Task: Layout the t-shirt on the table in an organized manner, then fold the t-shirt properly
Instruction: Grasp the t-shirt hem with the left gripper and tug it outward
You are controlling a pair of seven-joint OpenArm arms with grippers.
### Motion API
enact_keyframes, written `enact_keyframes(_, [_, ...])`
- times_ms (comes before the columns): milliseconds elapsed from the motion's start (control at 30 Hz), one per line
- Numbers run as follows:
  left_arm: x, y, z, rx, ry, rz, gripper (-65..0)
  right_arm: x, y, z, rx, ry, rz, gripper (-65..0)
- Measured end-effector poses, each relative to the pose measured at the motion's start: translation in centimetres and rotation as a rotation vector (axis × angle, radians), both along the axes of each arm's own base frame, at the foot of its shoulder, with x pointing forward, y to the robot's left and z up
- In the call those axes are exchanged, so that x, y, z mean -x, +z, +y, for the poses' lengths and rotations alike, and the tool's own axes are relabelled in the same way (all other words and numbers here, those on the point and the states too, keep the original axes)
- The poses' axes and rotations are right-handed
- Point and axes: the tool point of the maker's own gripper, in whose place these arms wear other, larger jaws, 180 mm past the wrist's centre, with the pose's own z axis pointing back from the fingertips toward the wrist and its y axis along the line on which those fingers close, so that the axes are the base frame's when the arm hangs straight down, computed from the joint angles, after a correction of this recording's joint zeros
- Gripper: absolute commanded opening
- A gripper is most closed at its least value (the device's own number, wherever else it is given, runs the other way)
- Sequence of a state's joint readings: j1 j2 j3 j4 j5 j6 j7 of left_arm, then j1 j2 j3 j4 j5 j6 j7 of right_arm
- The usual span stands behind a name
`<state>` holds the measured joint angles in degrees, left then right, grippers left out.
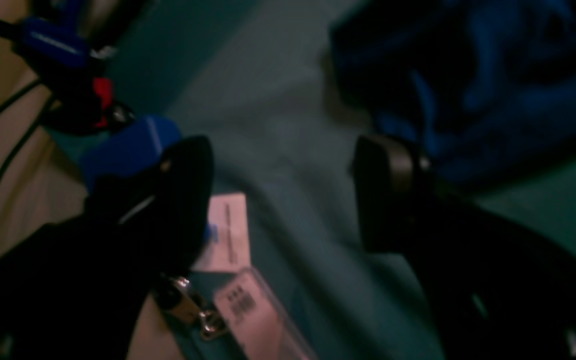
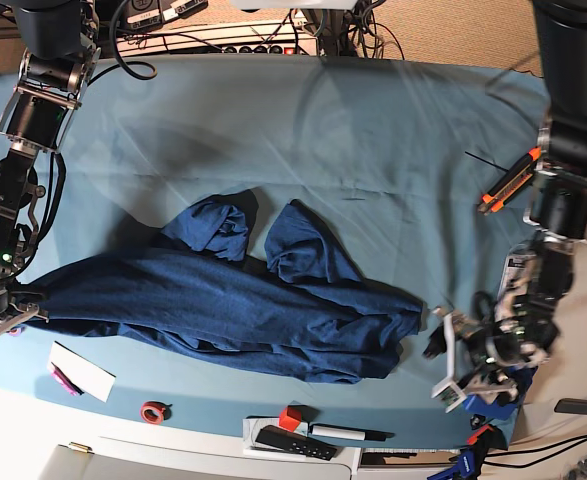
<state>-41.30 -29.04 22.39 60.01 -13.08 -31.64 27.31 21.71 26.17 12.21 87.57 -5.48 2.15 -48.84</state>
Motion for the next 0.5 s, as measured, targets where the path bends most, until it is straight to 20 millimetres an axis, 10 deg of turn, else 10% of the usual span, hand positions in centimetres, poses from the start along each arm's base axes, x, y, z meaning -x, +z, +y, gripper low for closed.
enact_keyframes(500, [5.4, -7.0, -4.1, 0.038, -0.133, 0.124, -36.1, 0.0, 0.0, 0.0, 0.000, 0.000, 0.000, -65.0])
